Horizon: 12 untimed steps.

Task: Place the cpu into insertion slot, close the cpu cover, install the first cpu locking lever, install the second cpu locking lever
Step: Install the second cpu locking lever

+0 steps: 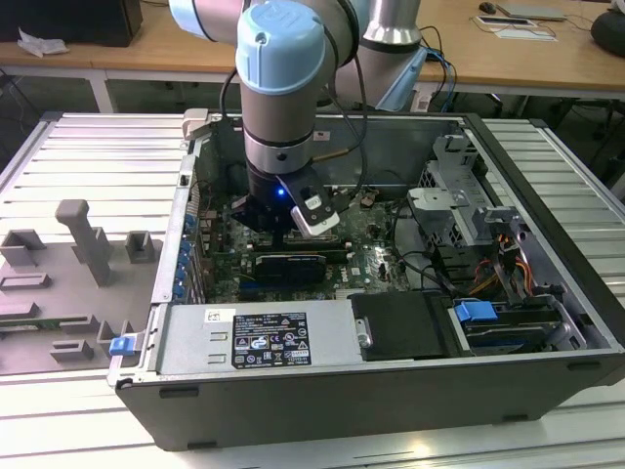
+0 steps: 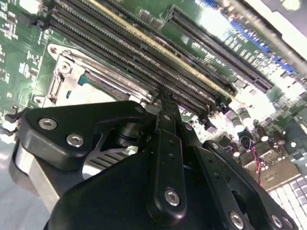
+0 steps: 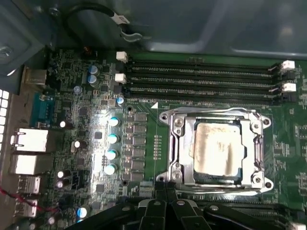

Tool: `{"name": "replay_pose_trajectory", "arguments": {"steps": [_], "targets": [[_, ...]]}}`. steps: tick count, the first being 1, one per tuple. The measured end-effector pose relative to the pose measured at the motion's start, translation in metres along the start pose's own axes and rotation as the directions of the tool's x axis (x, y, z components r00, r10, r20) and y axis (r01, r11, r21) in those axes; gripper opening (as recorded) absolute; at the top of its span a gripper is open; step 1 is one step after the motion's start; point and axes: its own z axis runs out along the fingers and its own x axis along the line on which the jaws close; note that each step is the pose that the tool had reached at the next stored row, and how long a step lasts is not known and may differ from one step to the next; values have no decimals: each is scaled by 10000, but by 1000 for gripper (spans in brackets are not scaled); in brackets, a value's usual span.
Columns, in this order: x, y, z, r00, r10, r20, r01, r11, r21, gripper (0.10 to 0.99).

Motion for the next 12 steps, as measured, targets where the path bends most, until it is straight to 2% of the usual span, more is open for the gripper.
{"name": "replay_pose_trajectory", "arguments": {"steps": [2, 5, 7, 9, 12], "targets": [[1, 0, 7, 10000, -39, -7, 39, 9999, -93, 106], [4, -9, 45, 9999, -101, -17, 100, 9998, -172, 106], [5, -10, 52, 9999, -116, -18, 116, 9998, -186, 106], [3, -4, 30, 9999, -117, -5, 117, 9997, -203, 106], [3, 10, -63, 9999, -116, -13, 116, 9997, -194, 106]]}}
